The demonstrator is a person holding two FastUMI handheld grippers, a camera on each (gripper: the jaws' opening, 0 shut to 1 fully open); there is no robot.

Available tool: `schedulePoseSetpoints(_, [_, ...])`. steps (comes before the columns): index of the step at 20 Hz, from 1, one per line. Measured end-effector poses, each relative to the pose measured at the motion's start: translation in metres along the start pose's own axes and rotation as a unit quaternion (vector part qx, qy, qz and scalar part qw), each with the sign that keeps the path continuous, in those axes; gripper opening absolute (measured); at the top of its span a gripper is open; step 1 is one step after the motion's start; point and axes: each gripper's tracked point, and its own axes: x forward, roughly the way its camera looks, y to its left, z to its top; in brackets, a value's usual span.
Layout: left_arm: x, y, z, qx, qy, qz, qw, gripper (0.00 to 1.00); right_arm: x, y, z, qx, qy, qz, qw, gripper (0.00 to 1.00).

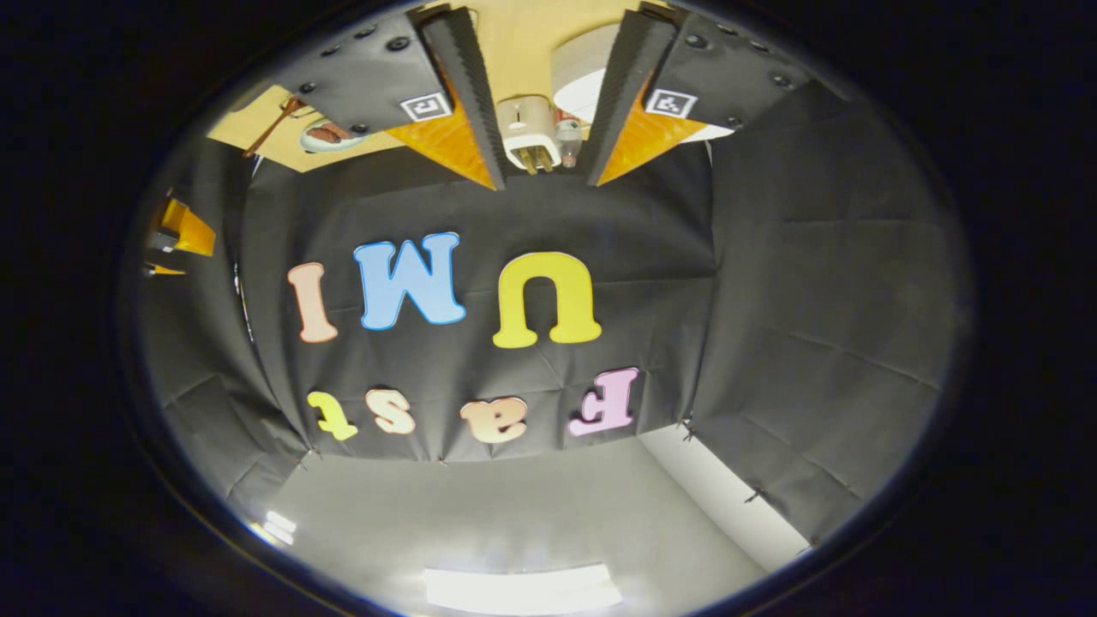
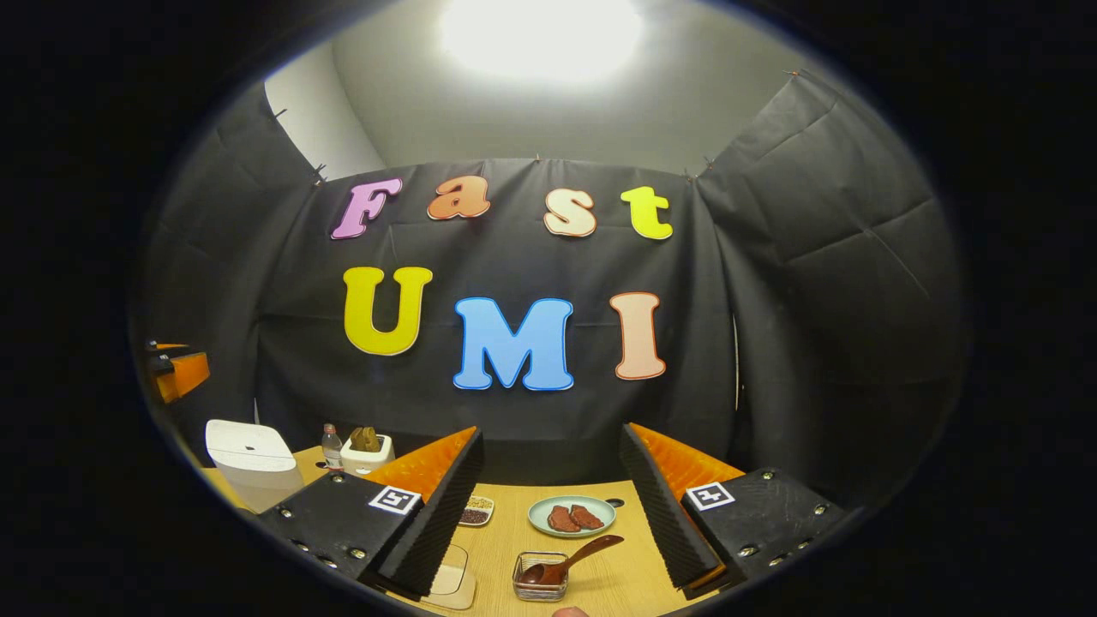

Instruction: Close the left gripper, press the button to open the rice cooker; take a wooden spoon from the chopstick holder with the right hand, scoop a spoonful of rice and pour it into the rice cooker, then put the wooden spoon back into the chopstick holder.

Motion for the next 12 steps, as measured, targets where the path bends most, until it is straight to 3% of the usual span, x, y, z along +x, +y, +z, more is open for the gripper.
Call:
schedulePoseSetpoints(1, [0.0, 0.001, 0.001, 0.001, -0.002, -0.001, 1.0, 0.56, -0.001, 0.0, 0.001, 0.0, -0.001, 0.0, 1.0, 0.97])
schedulePoseSetpoints(3, [0.005, -0.005, 0.0, 0.003, 0.001, -0.018, 1.0, 0.51, -0.002, 0.002, 0.003, 0.001, -0.004, 0.0, 1.0, 0.97])
schedulePoseSetpoints(5, [0.002, 0.001, 0.002, -0.002, -0.001, -0.019, 1.0, 0.16, -0.003, 0.005, 0.002, 0.002, -0.003, 0.002, 1.0, 0.97])
schedulePoseSetpoints(12, [0.011, 0.038, 0.002, -0.001, -0.002, 0.015, 1.0, 0.08, -0.007, 0.017, 0.007, -0.004, -0.011, 0.006, 1.0, 0.97])
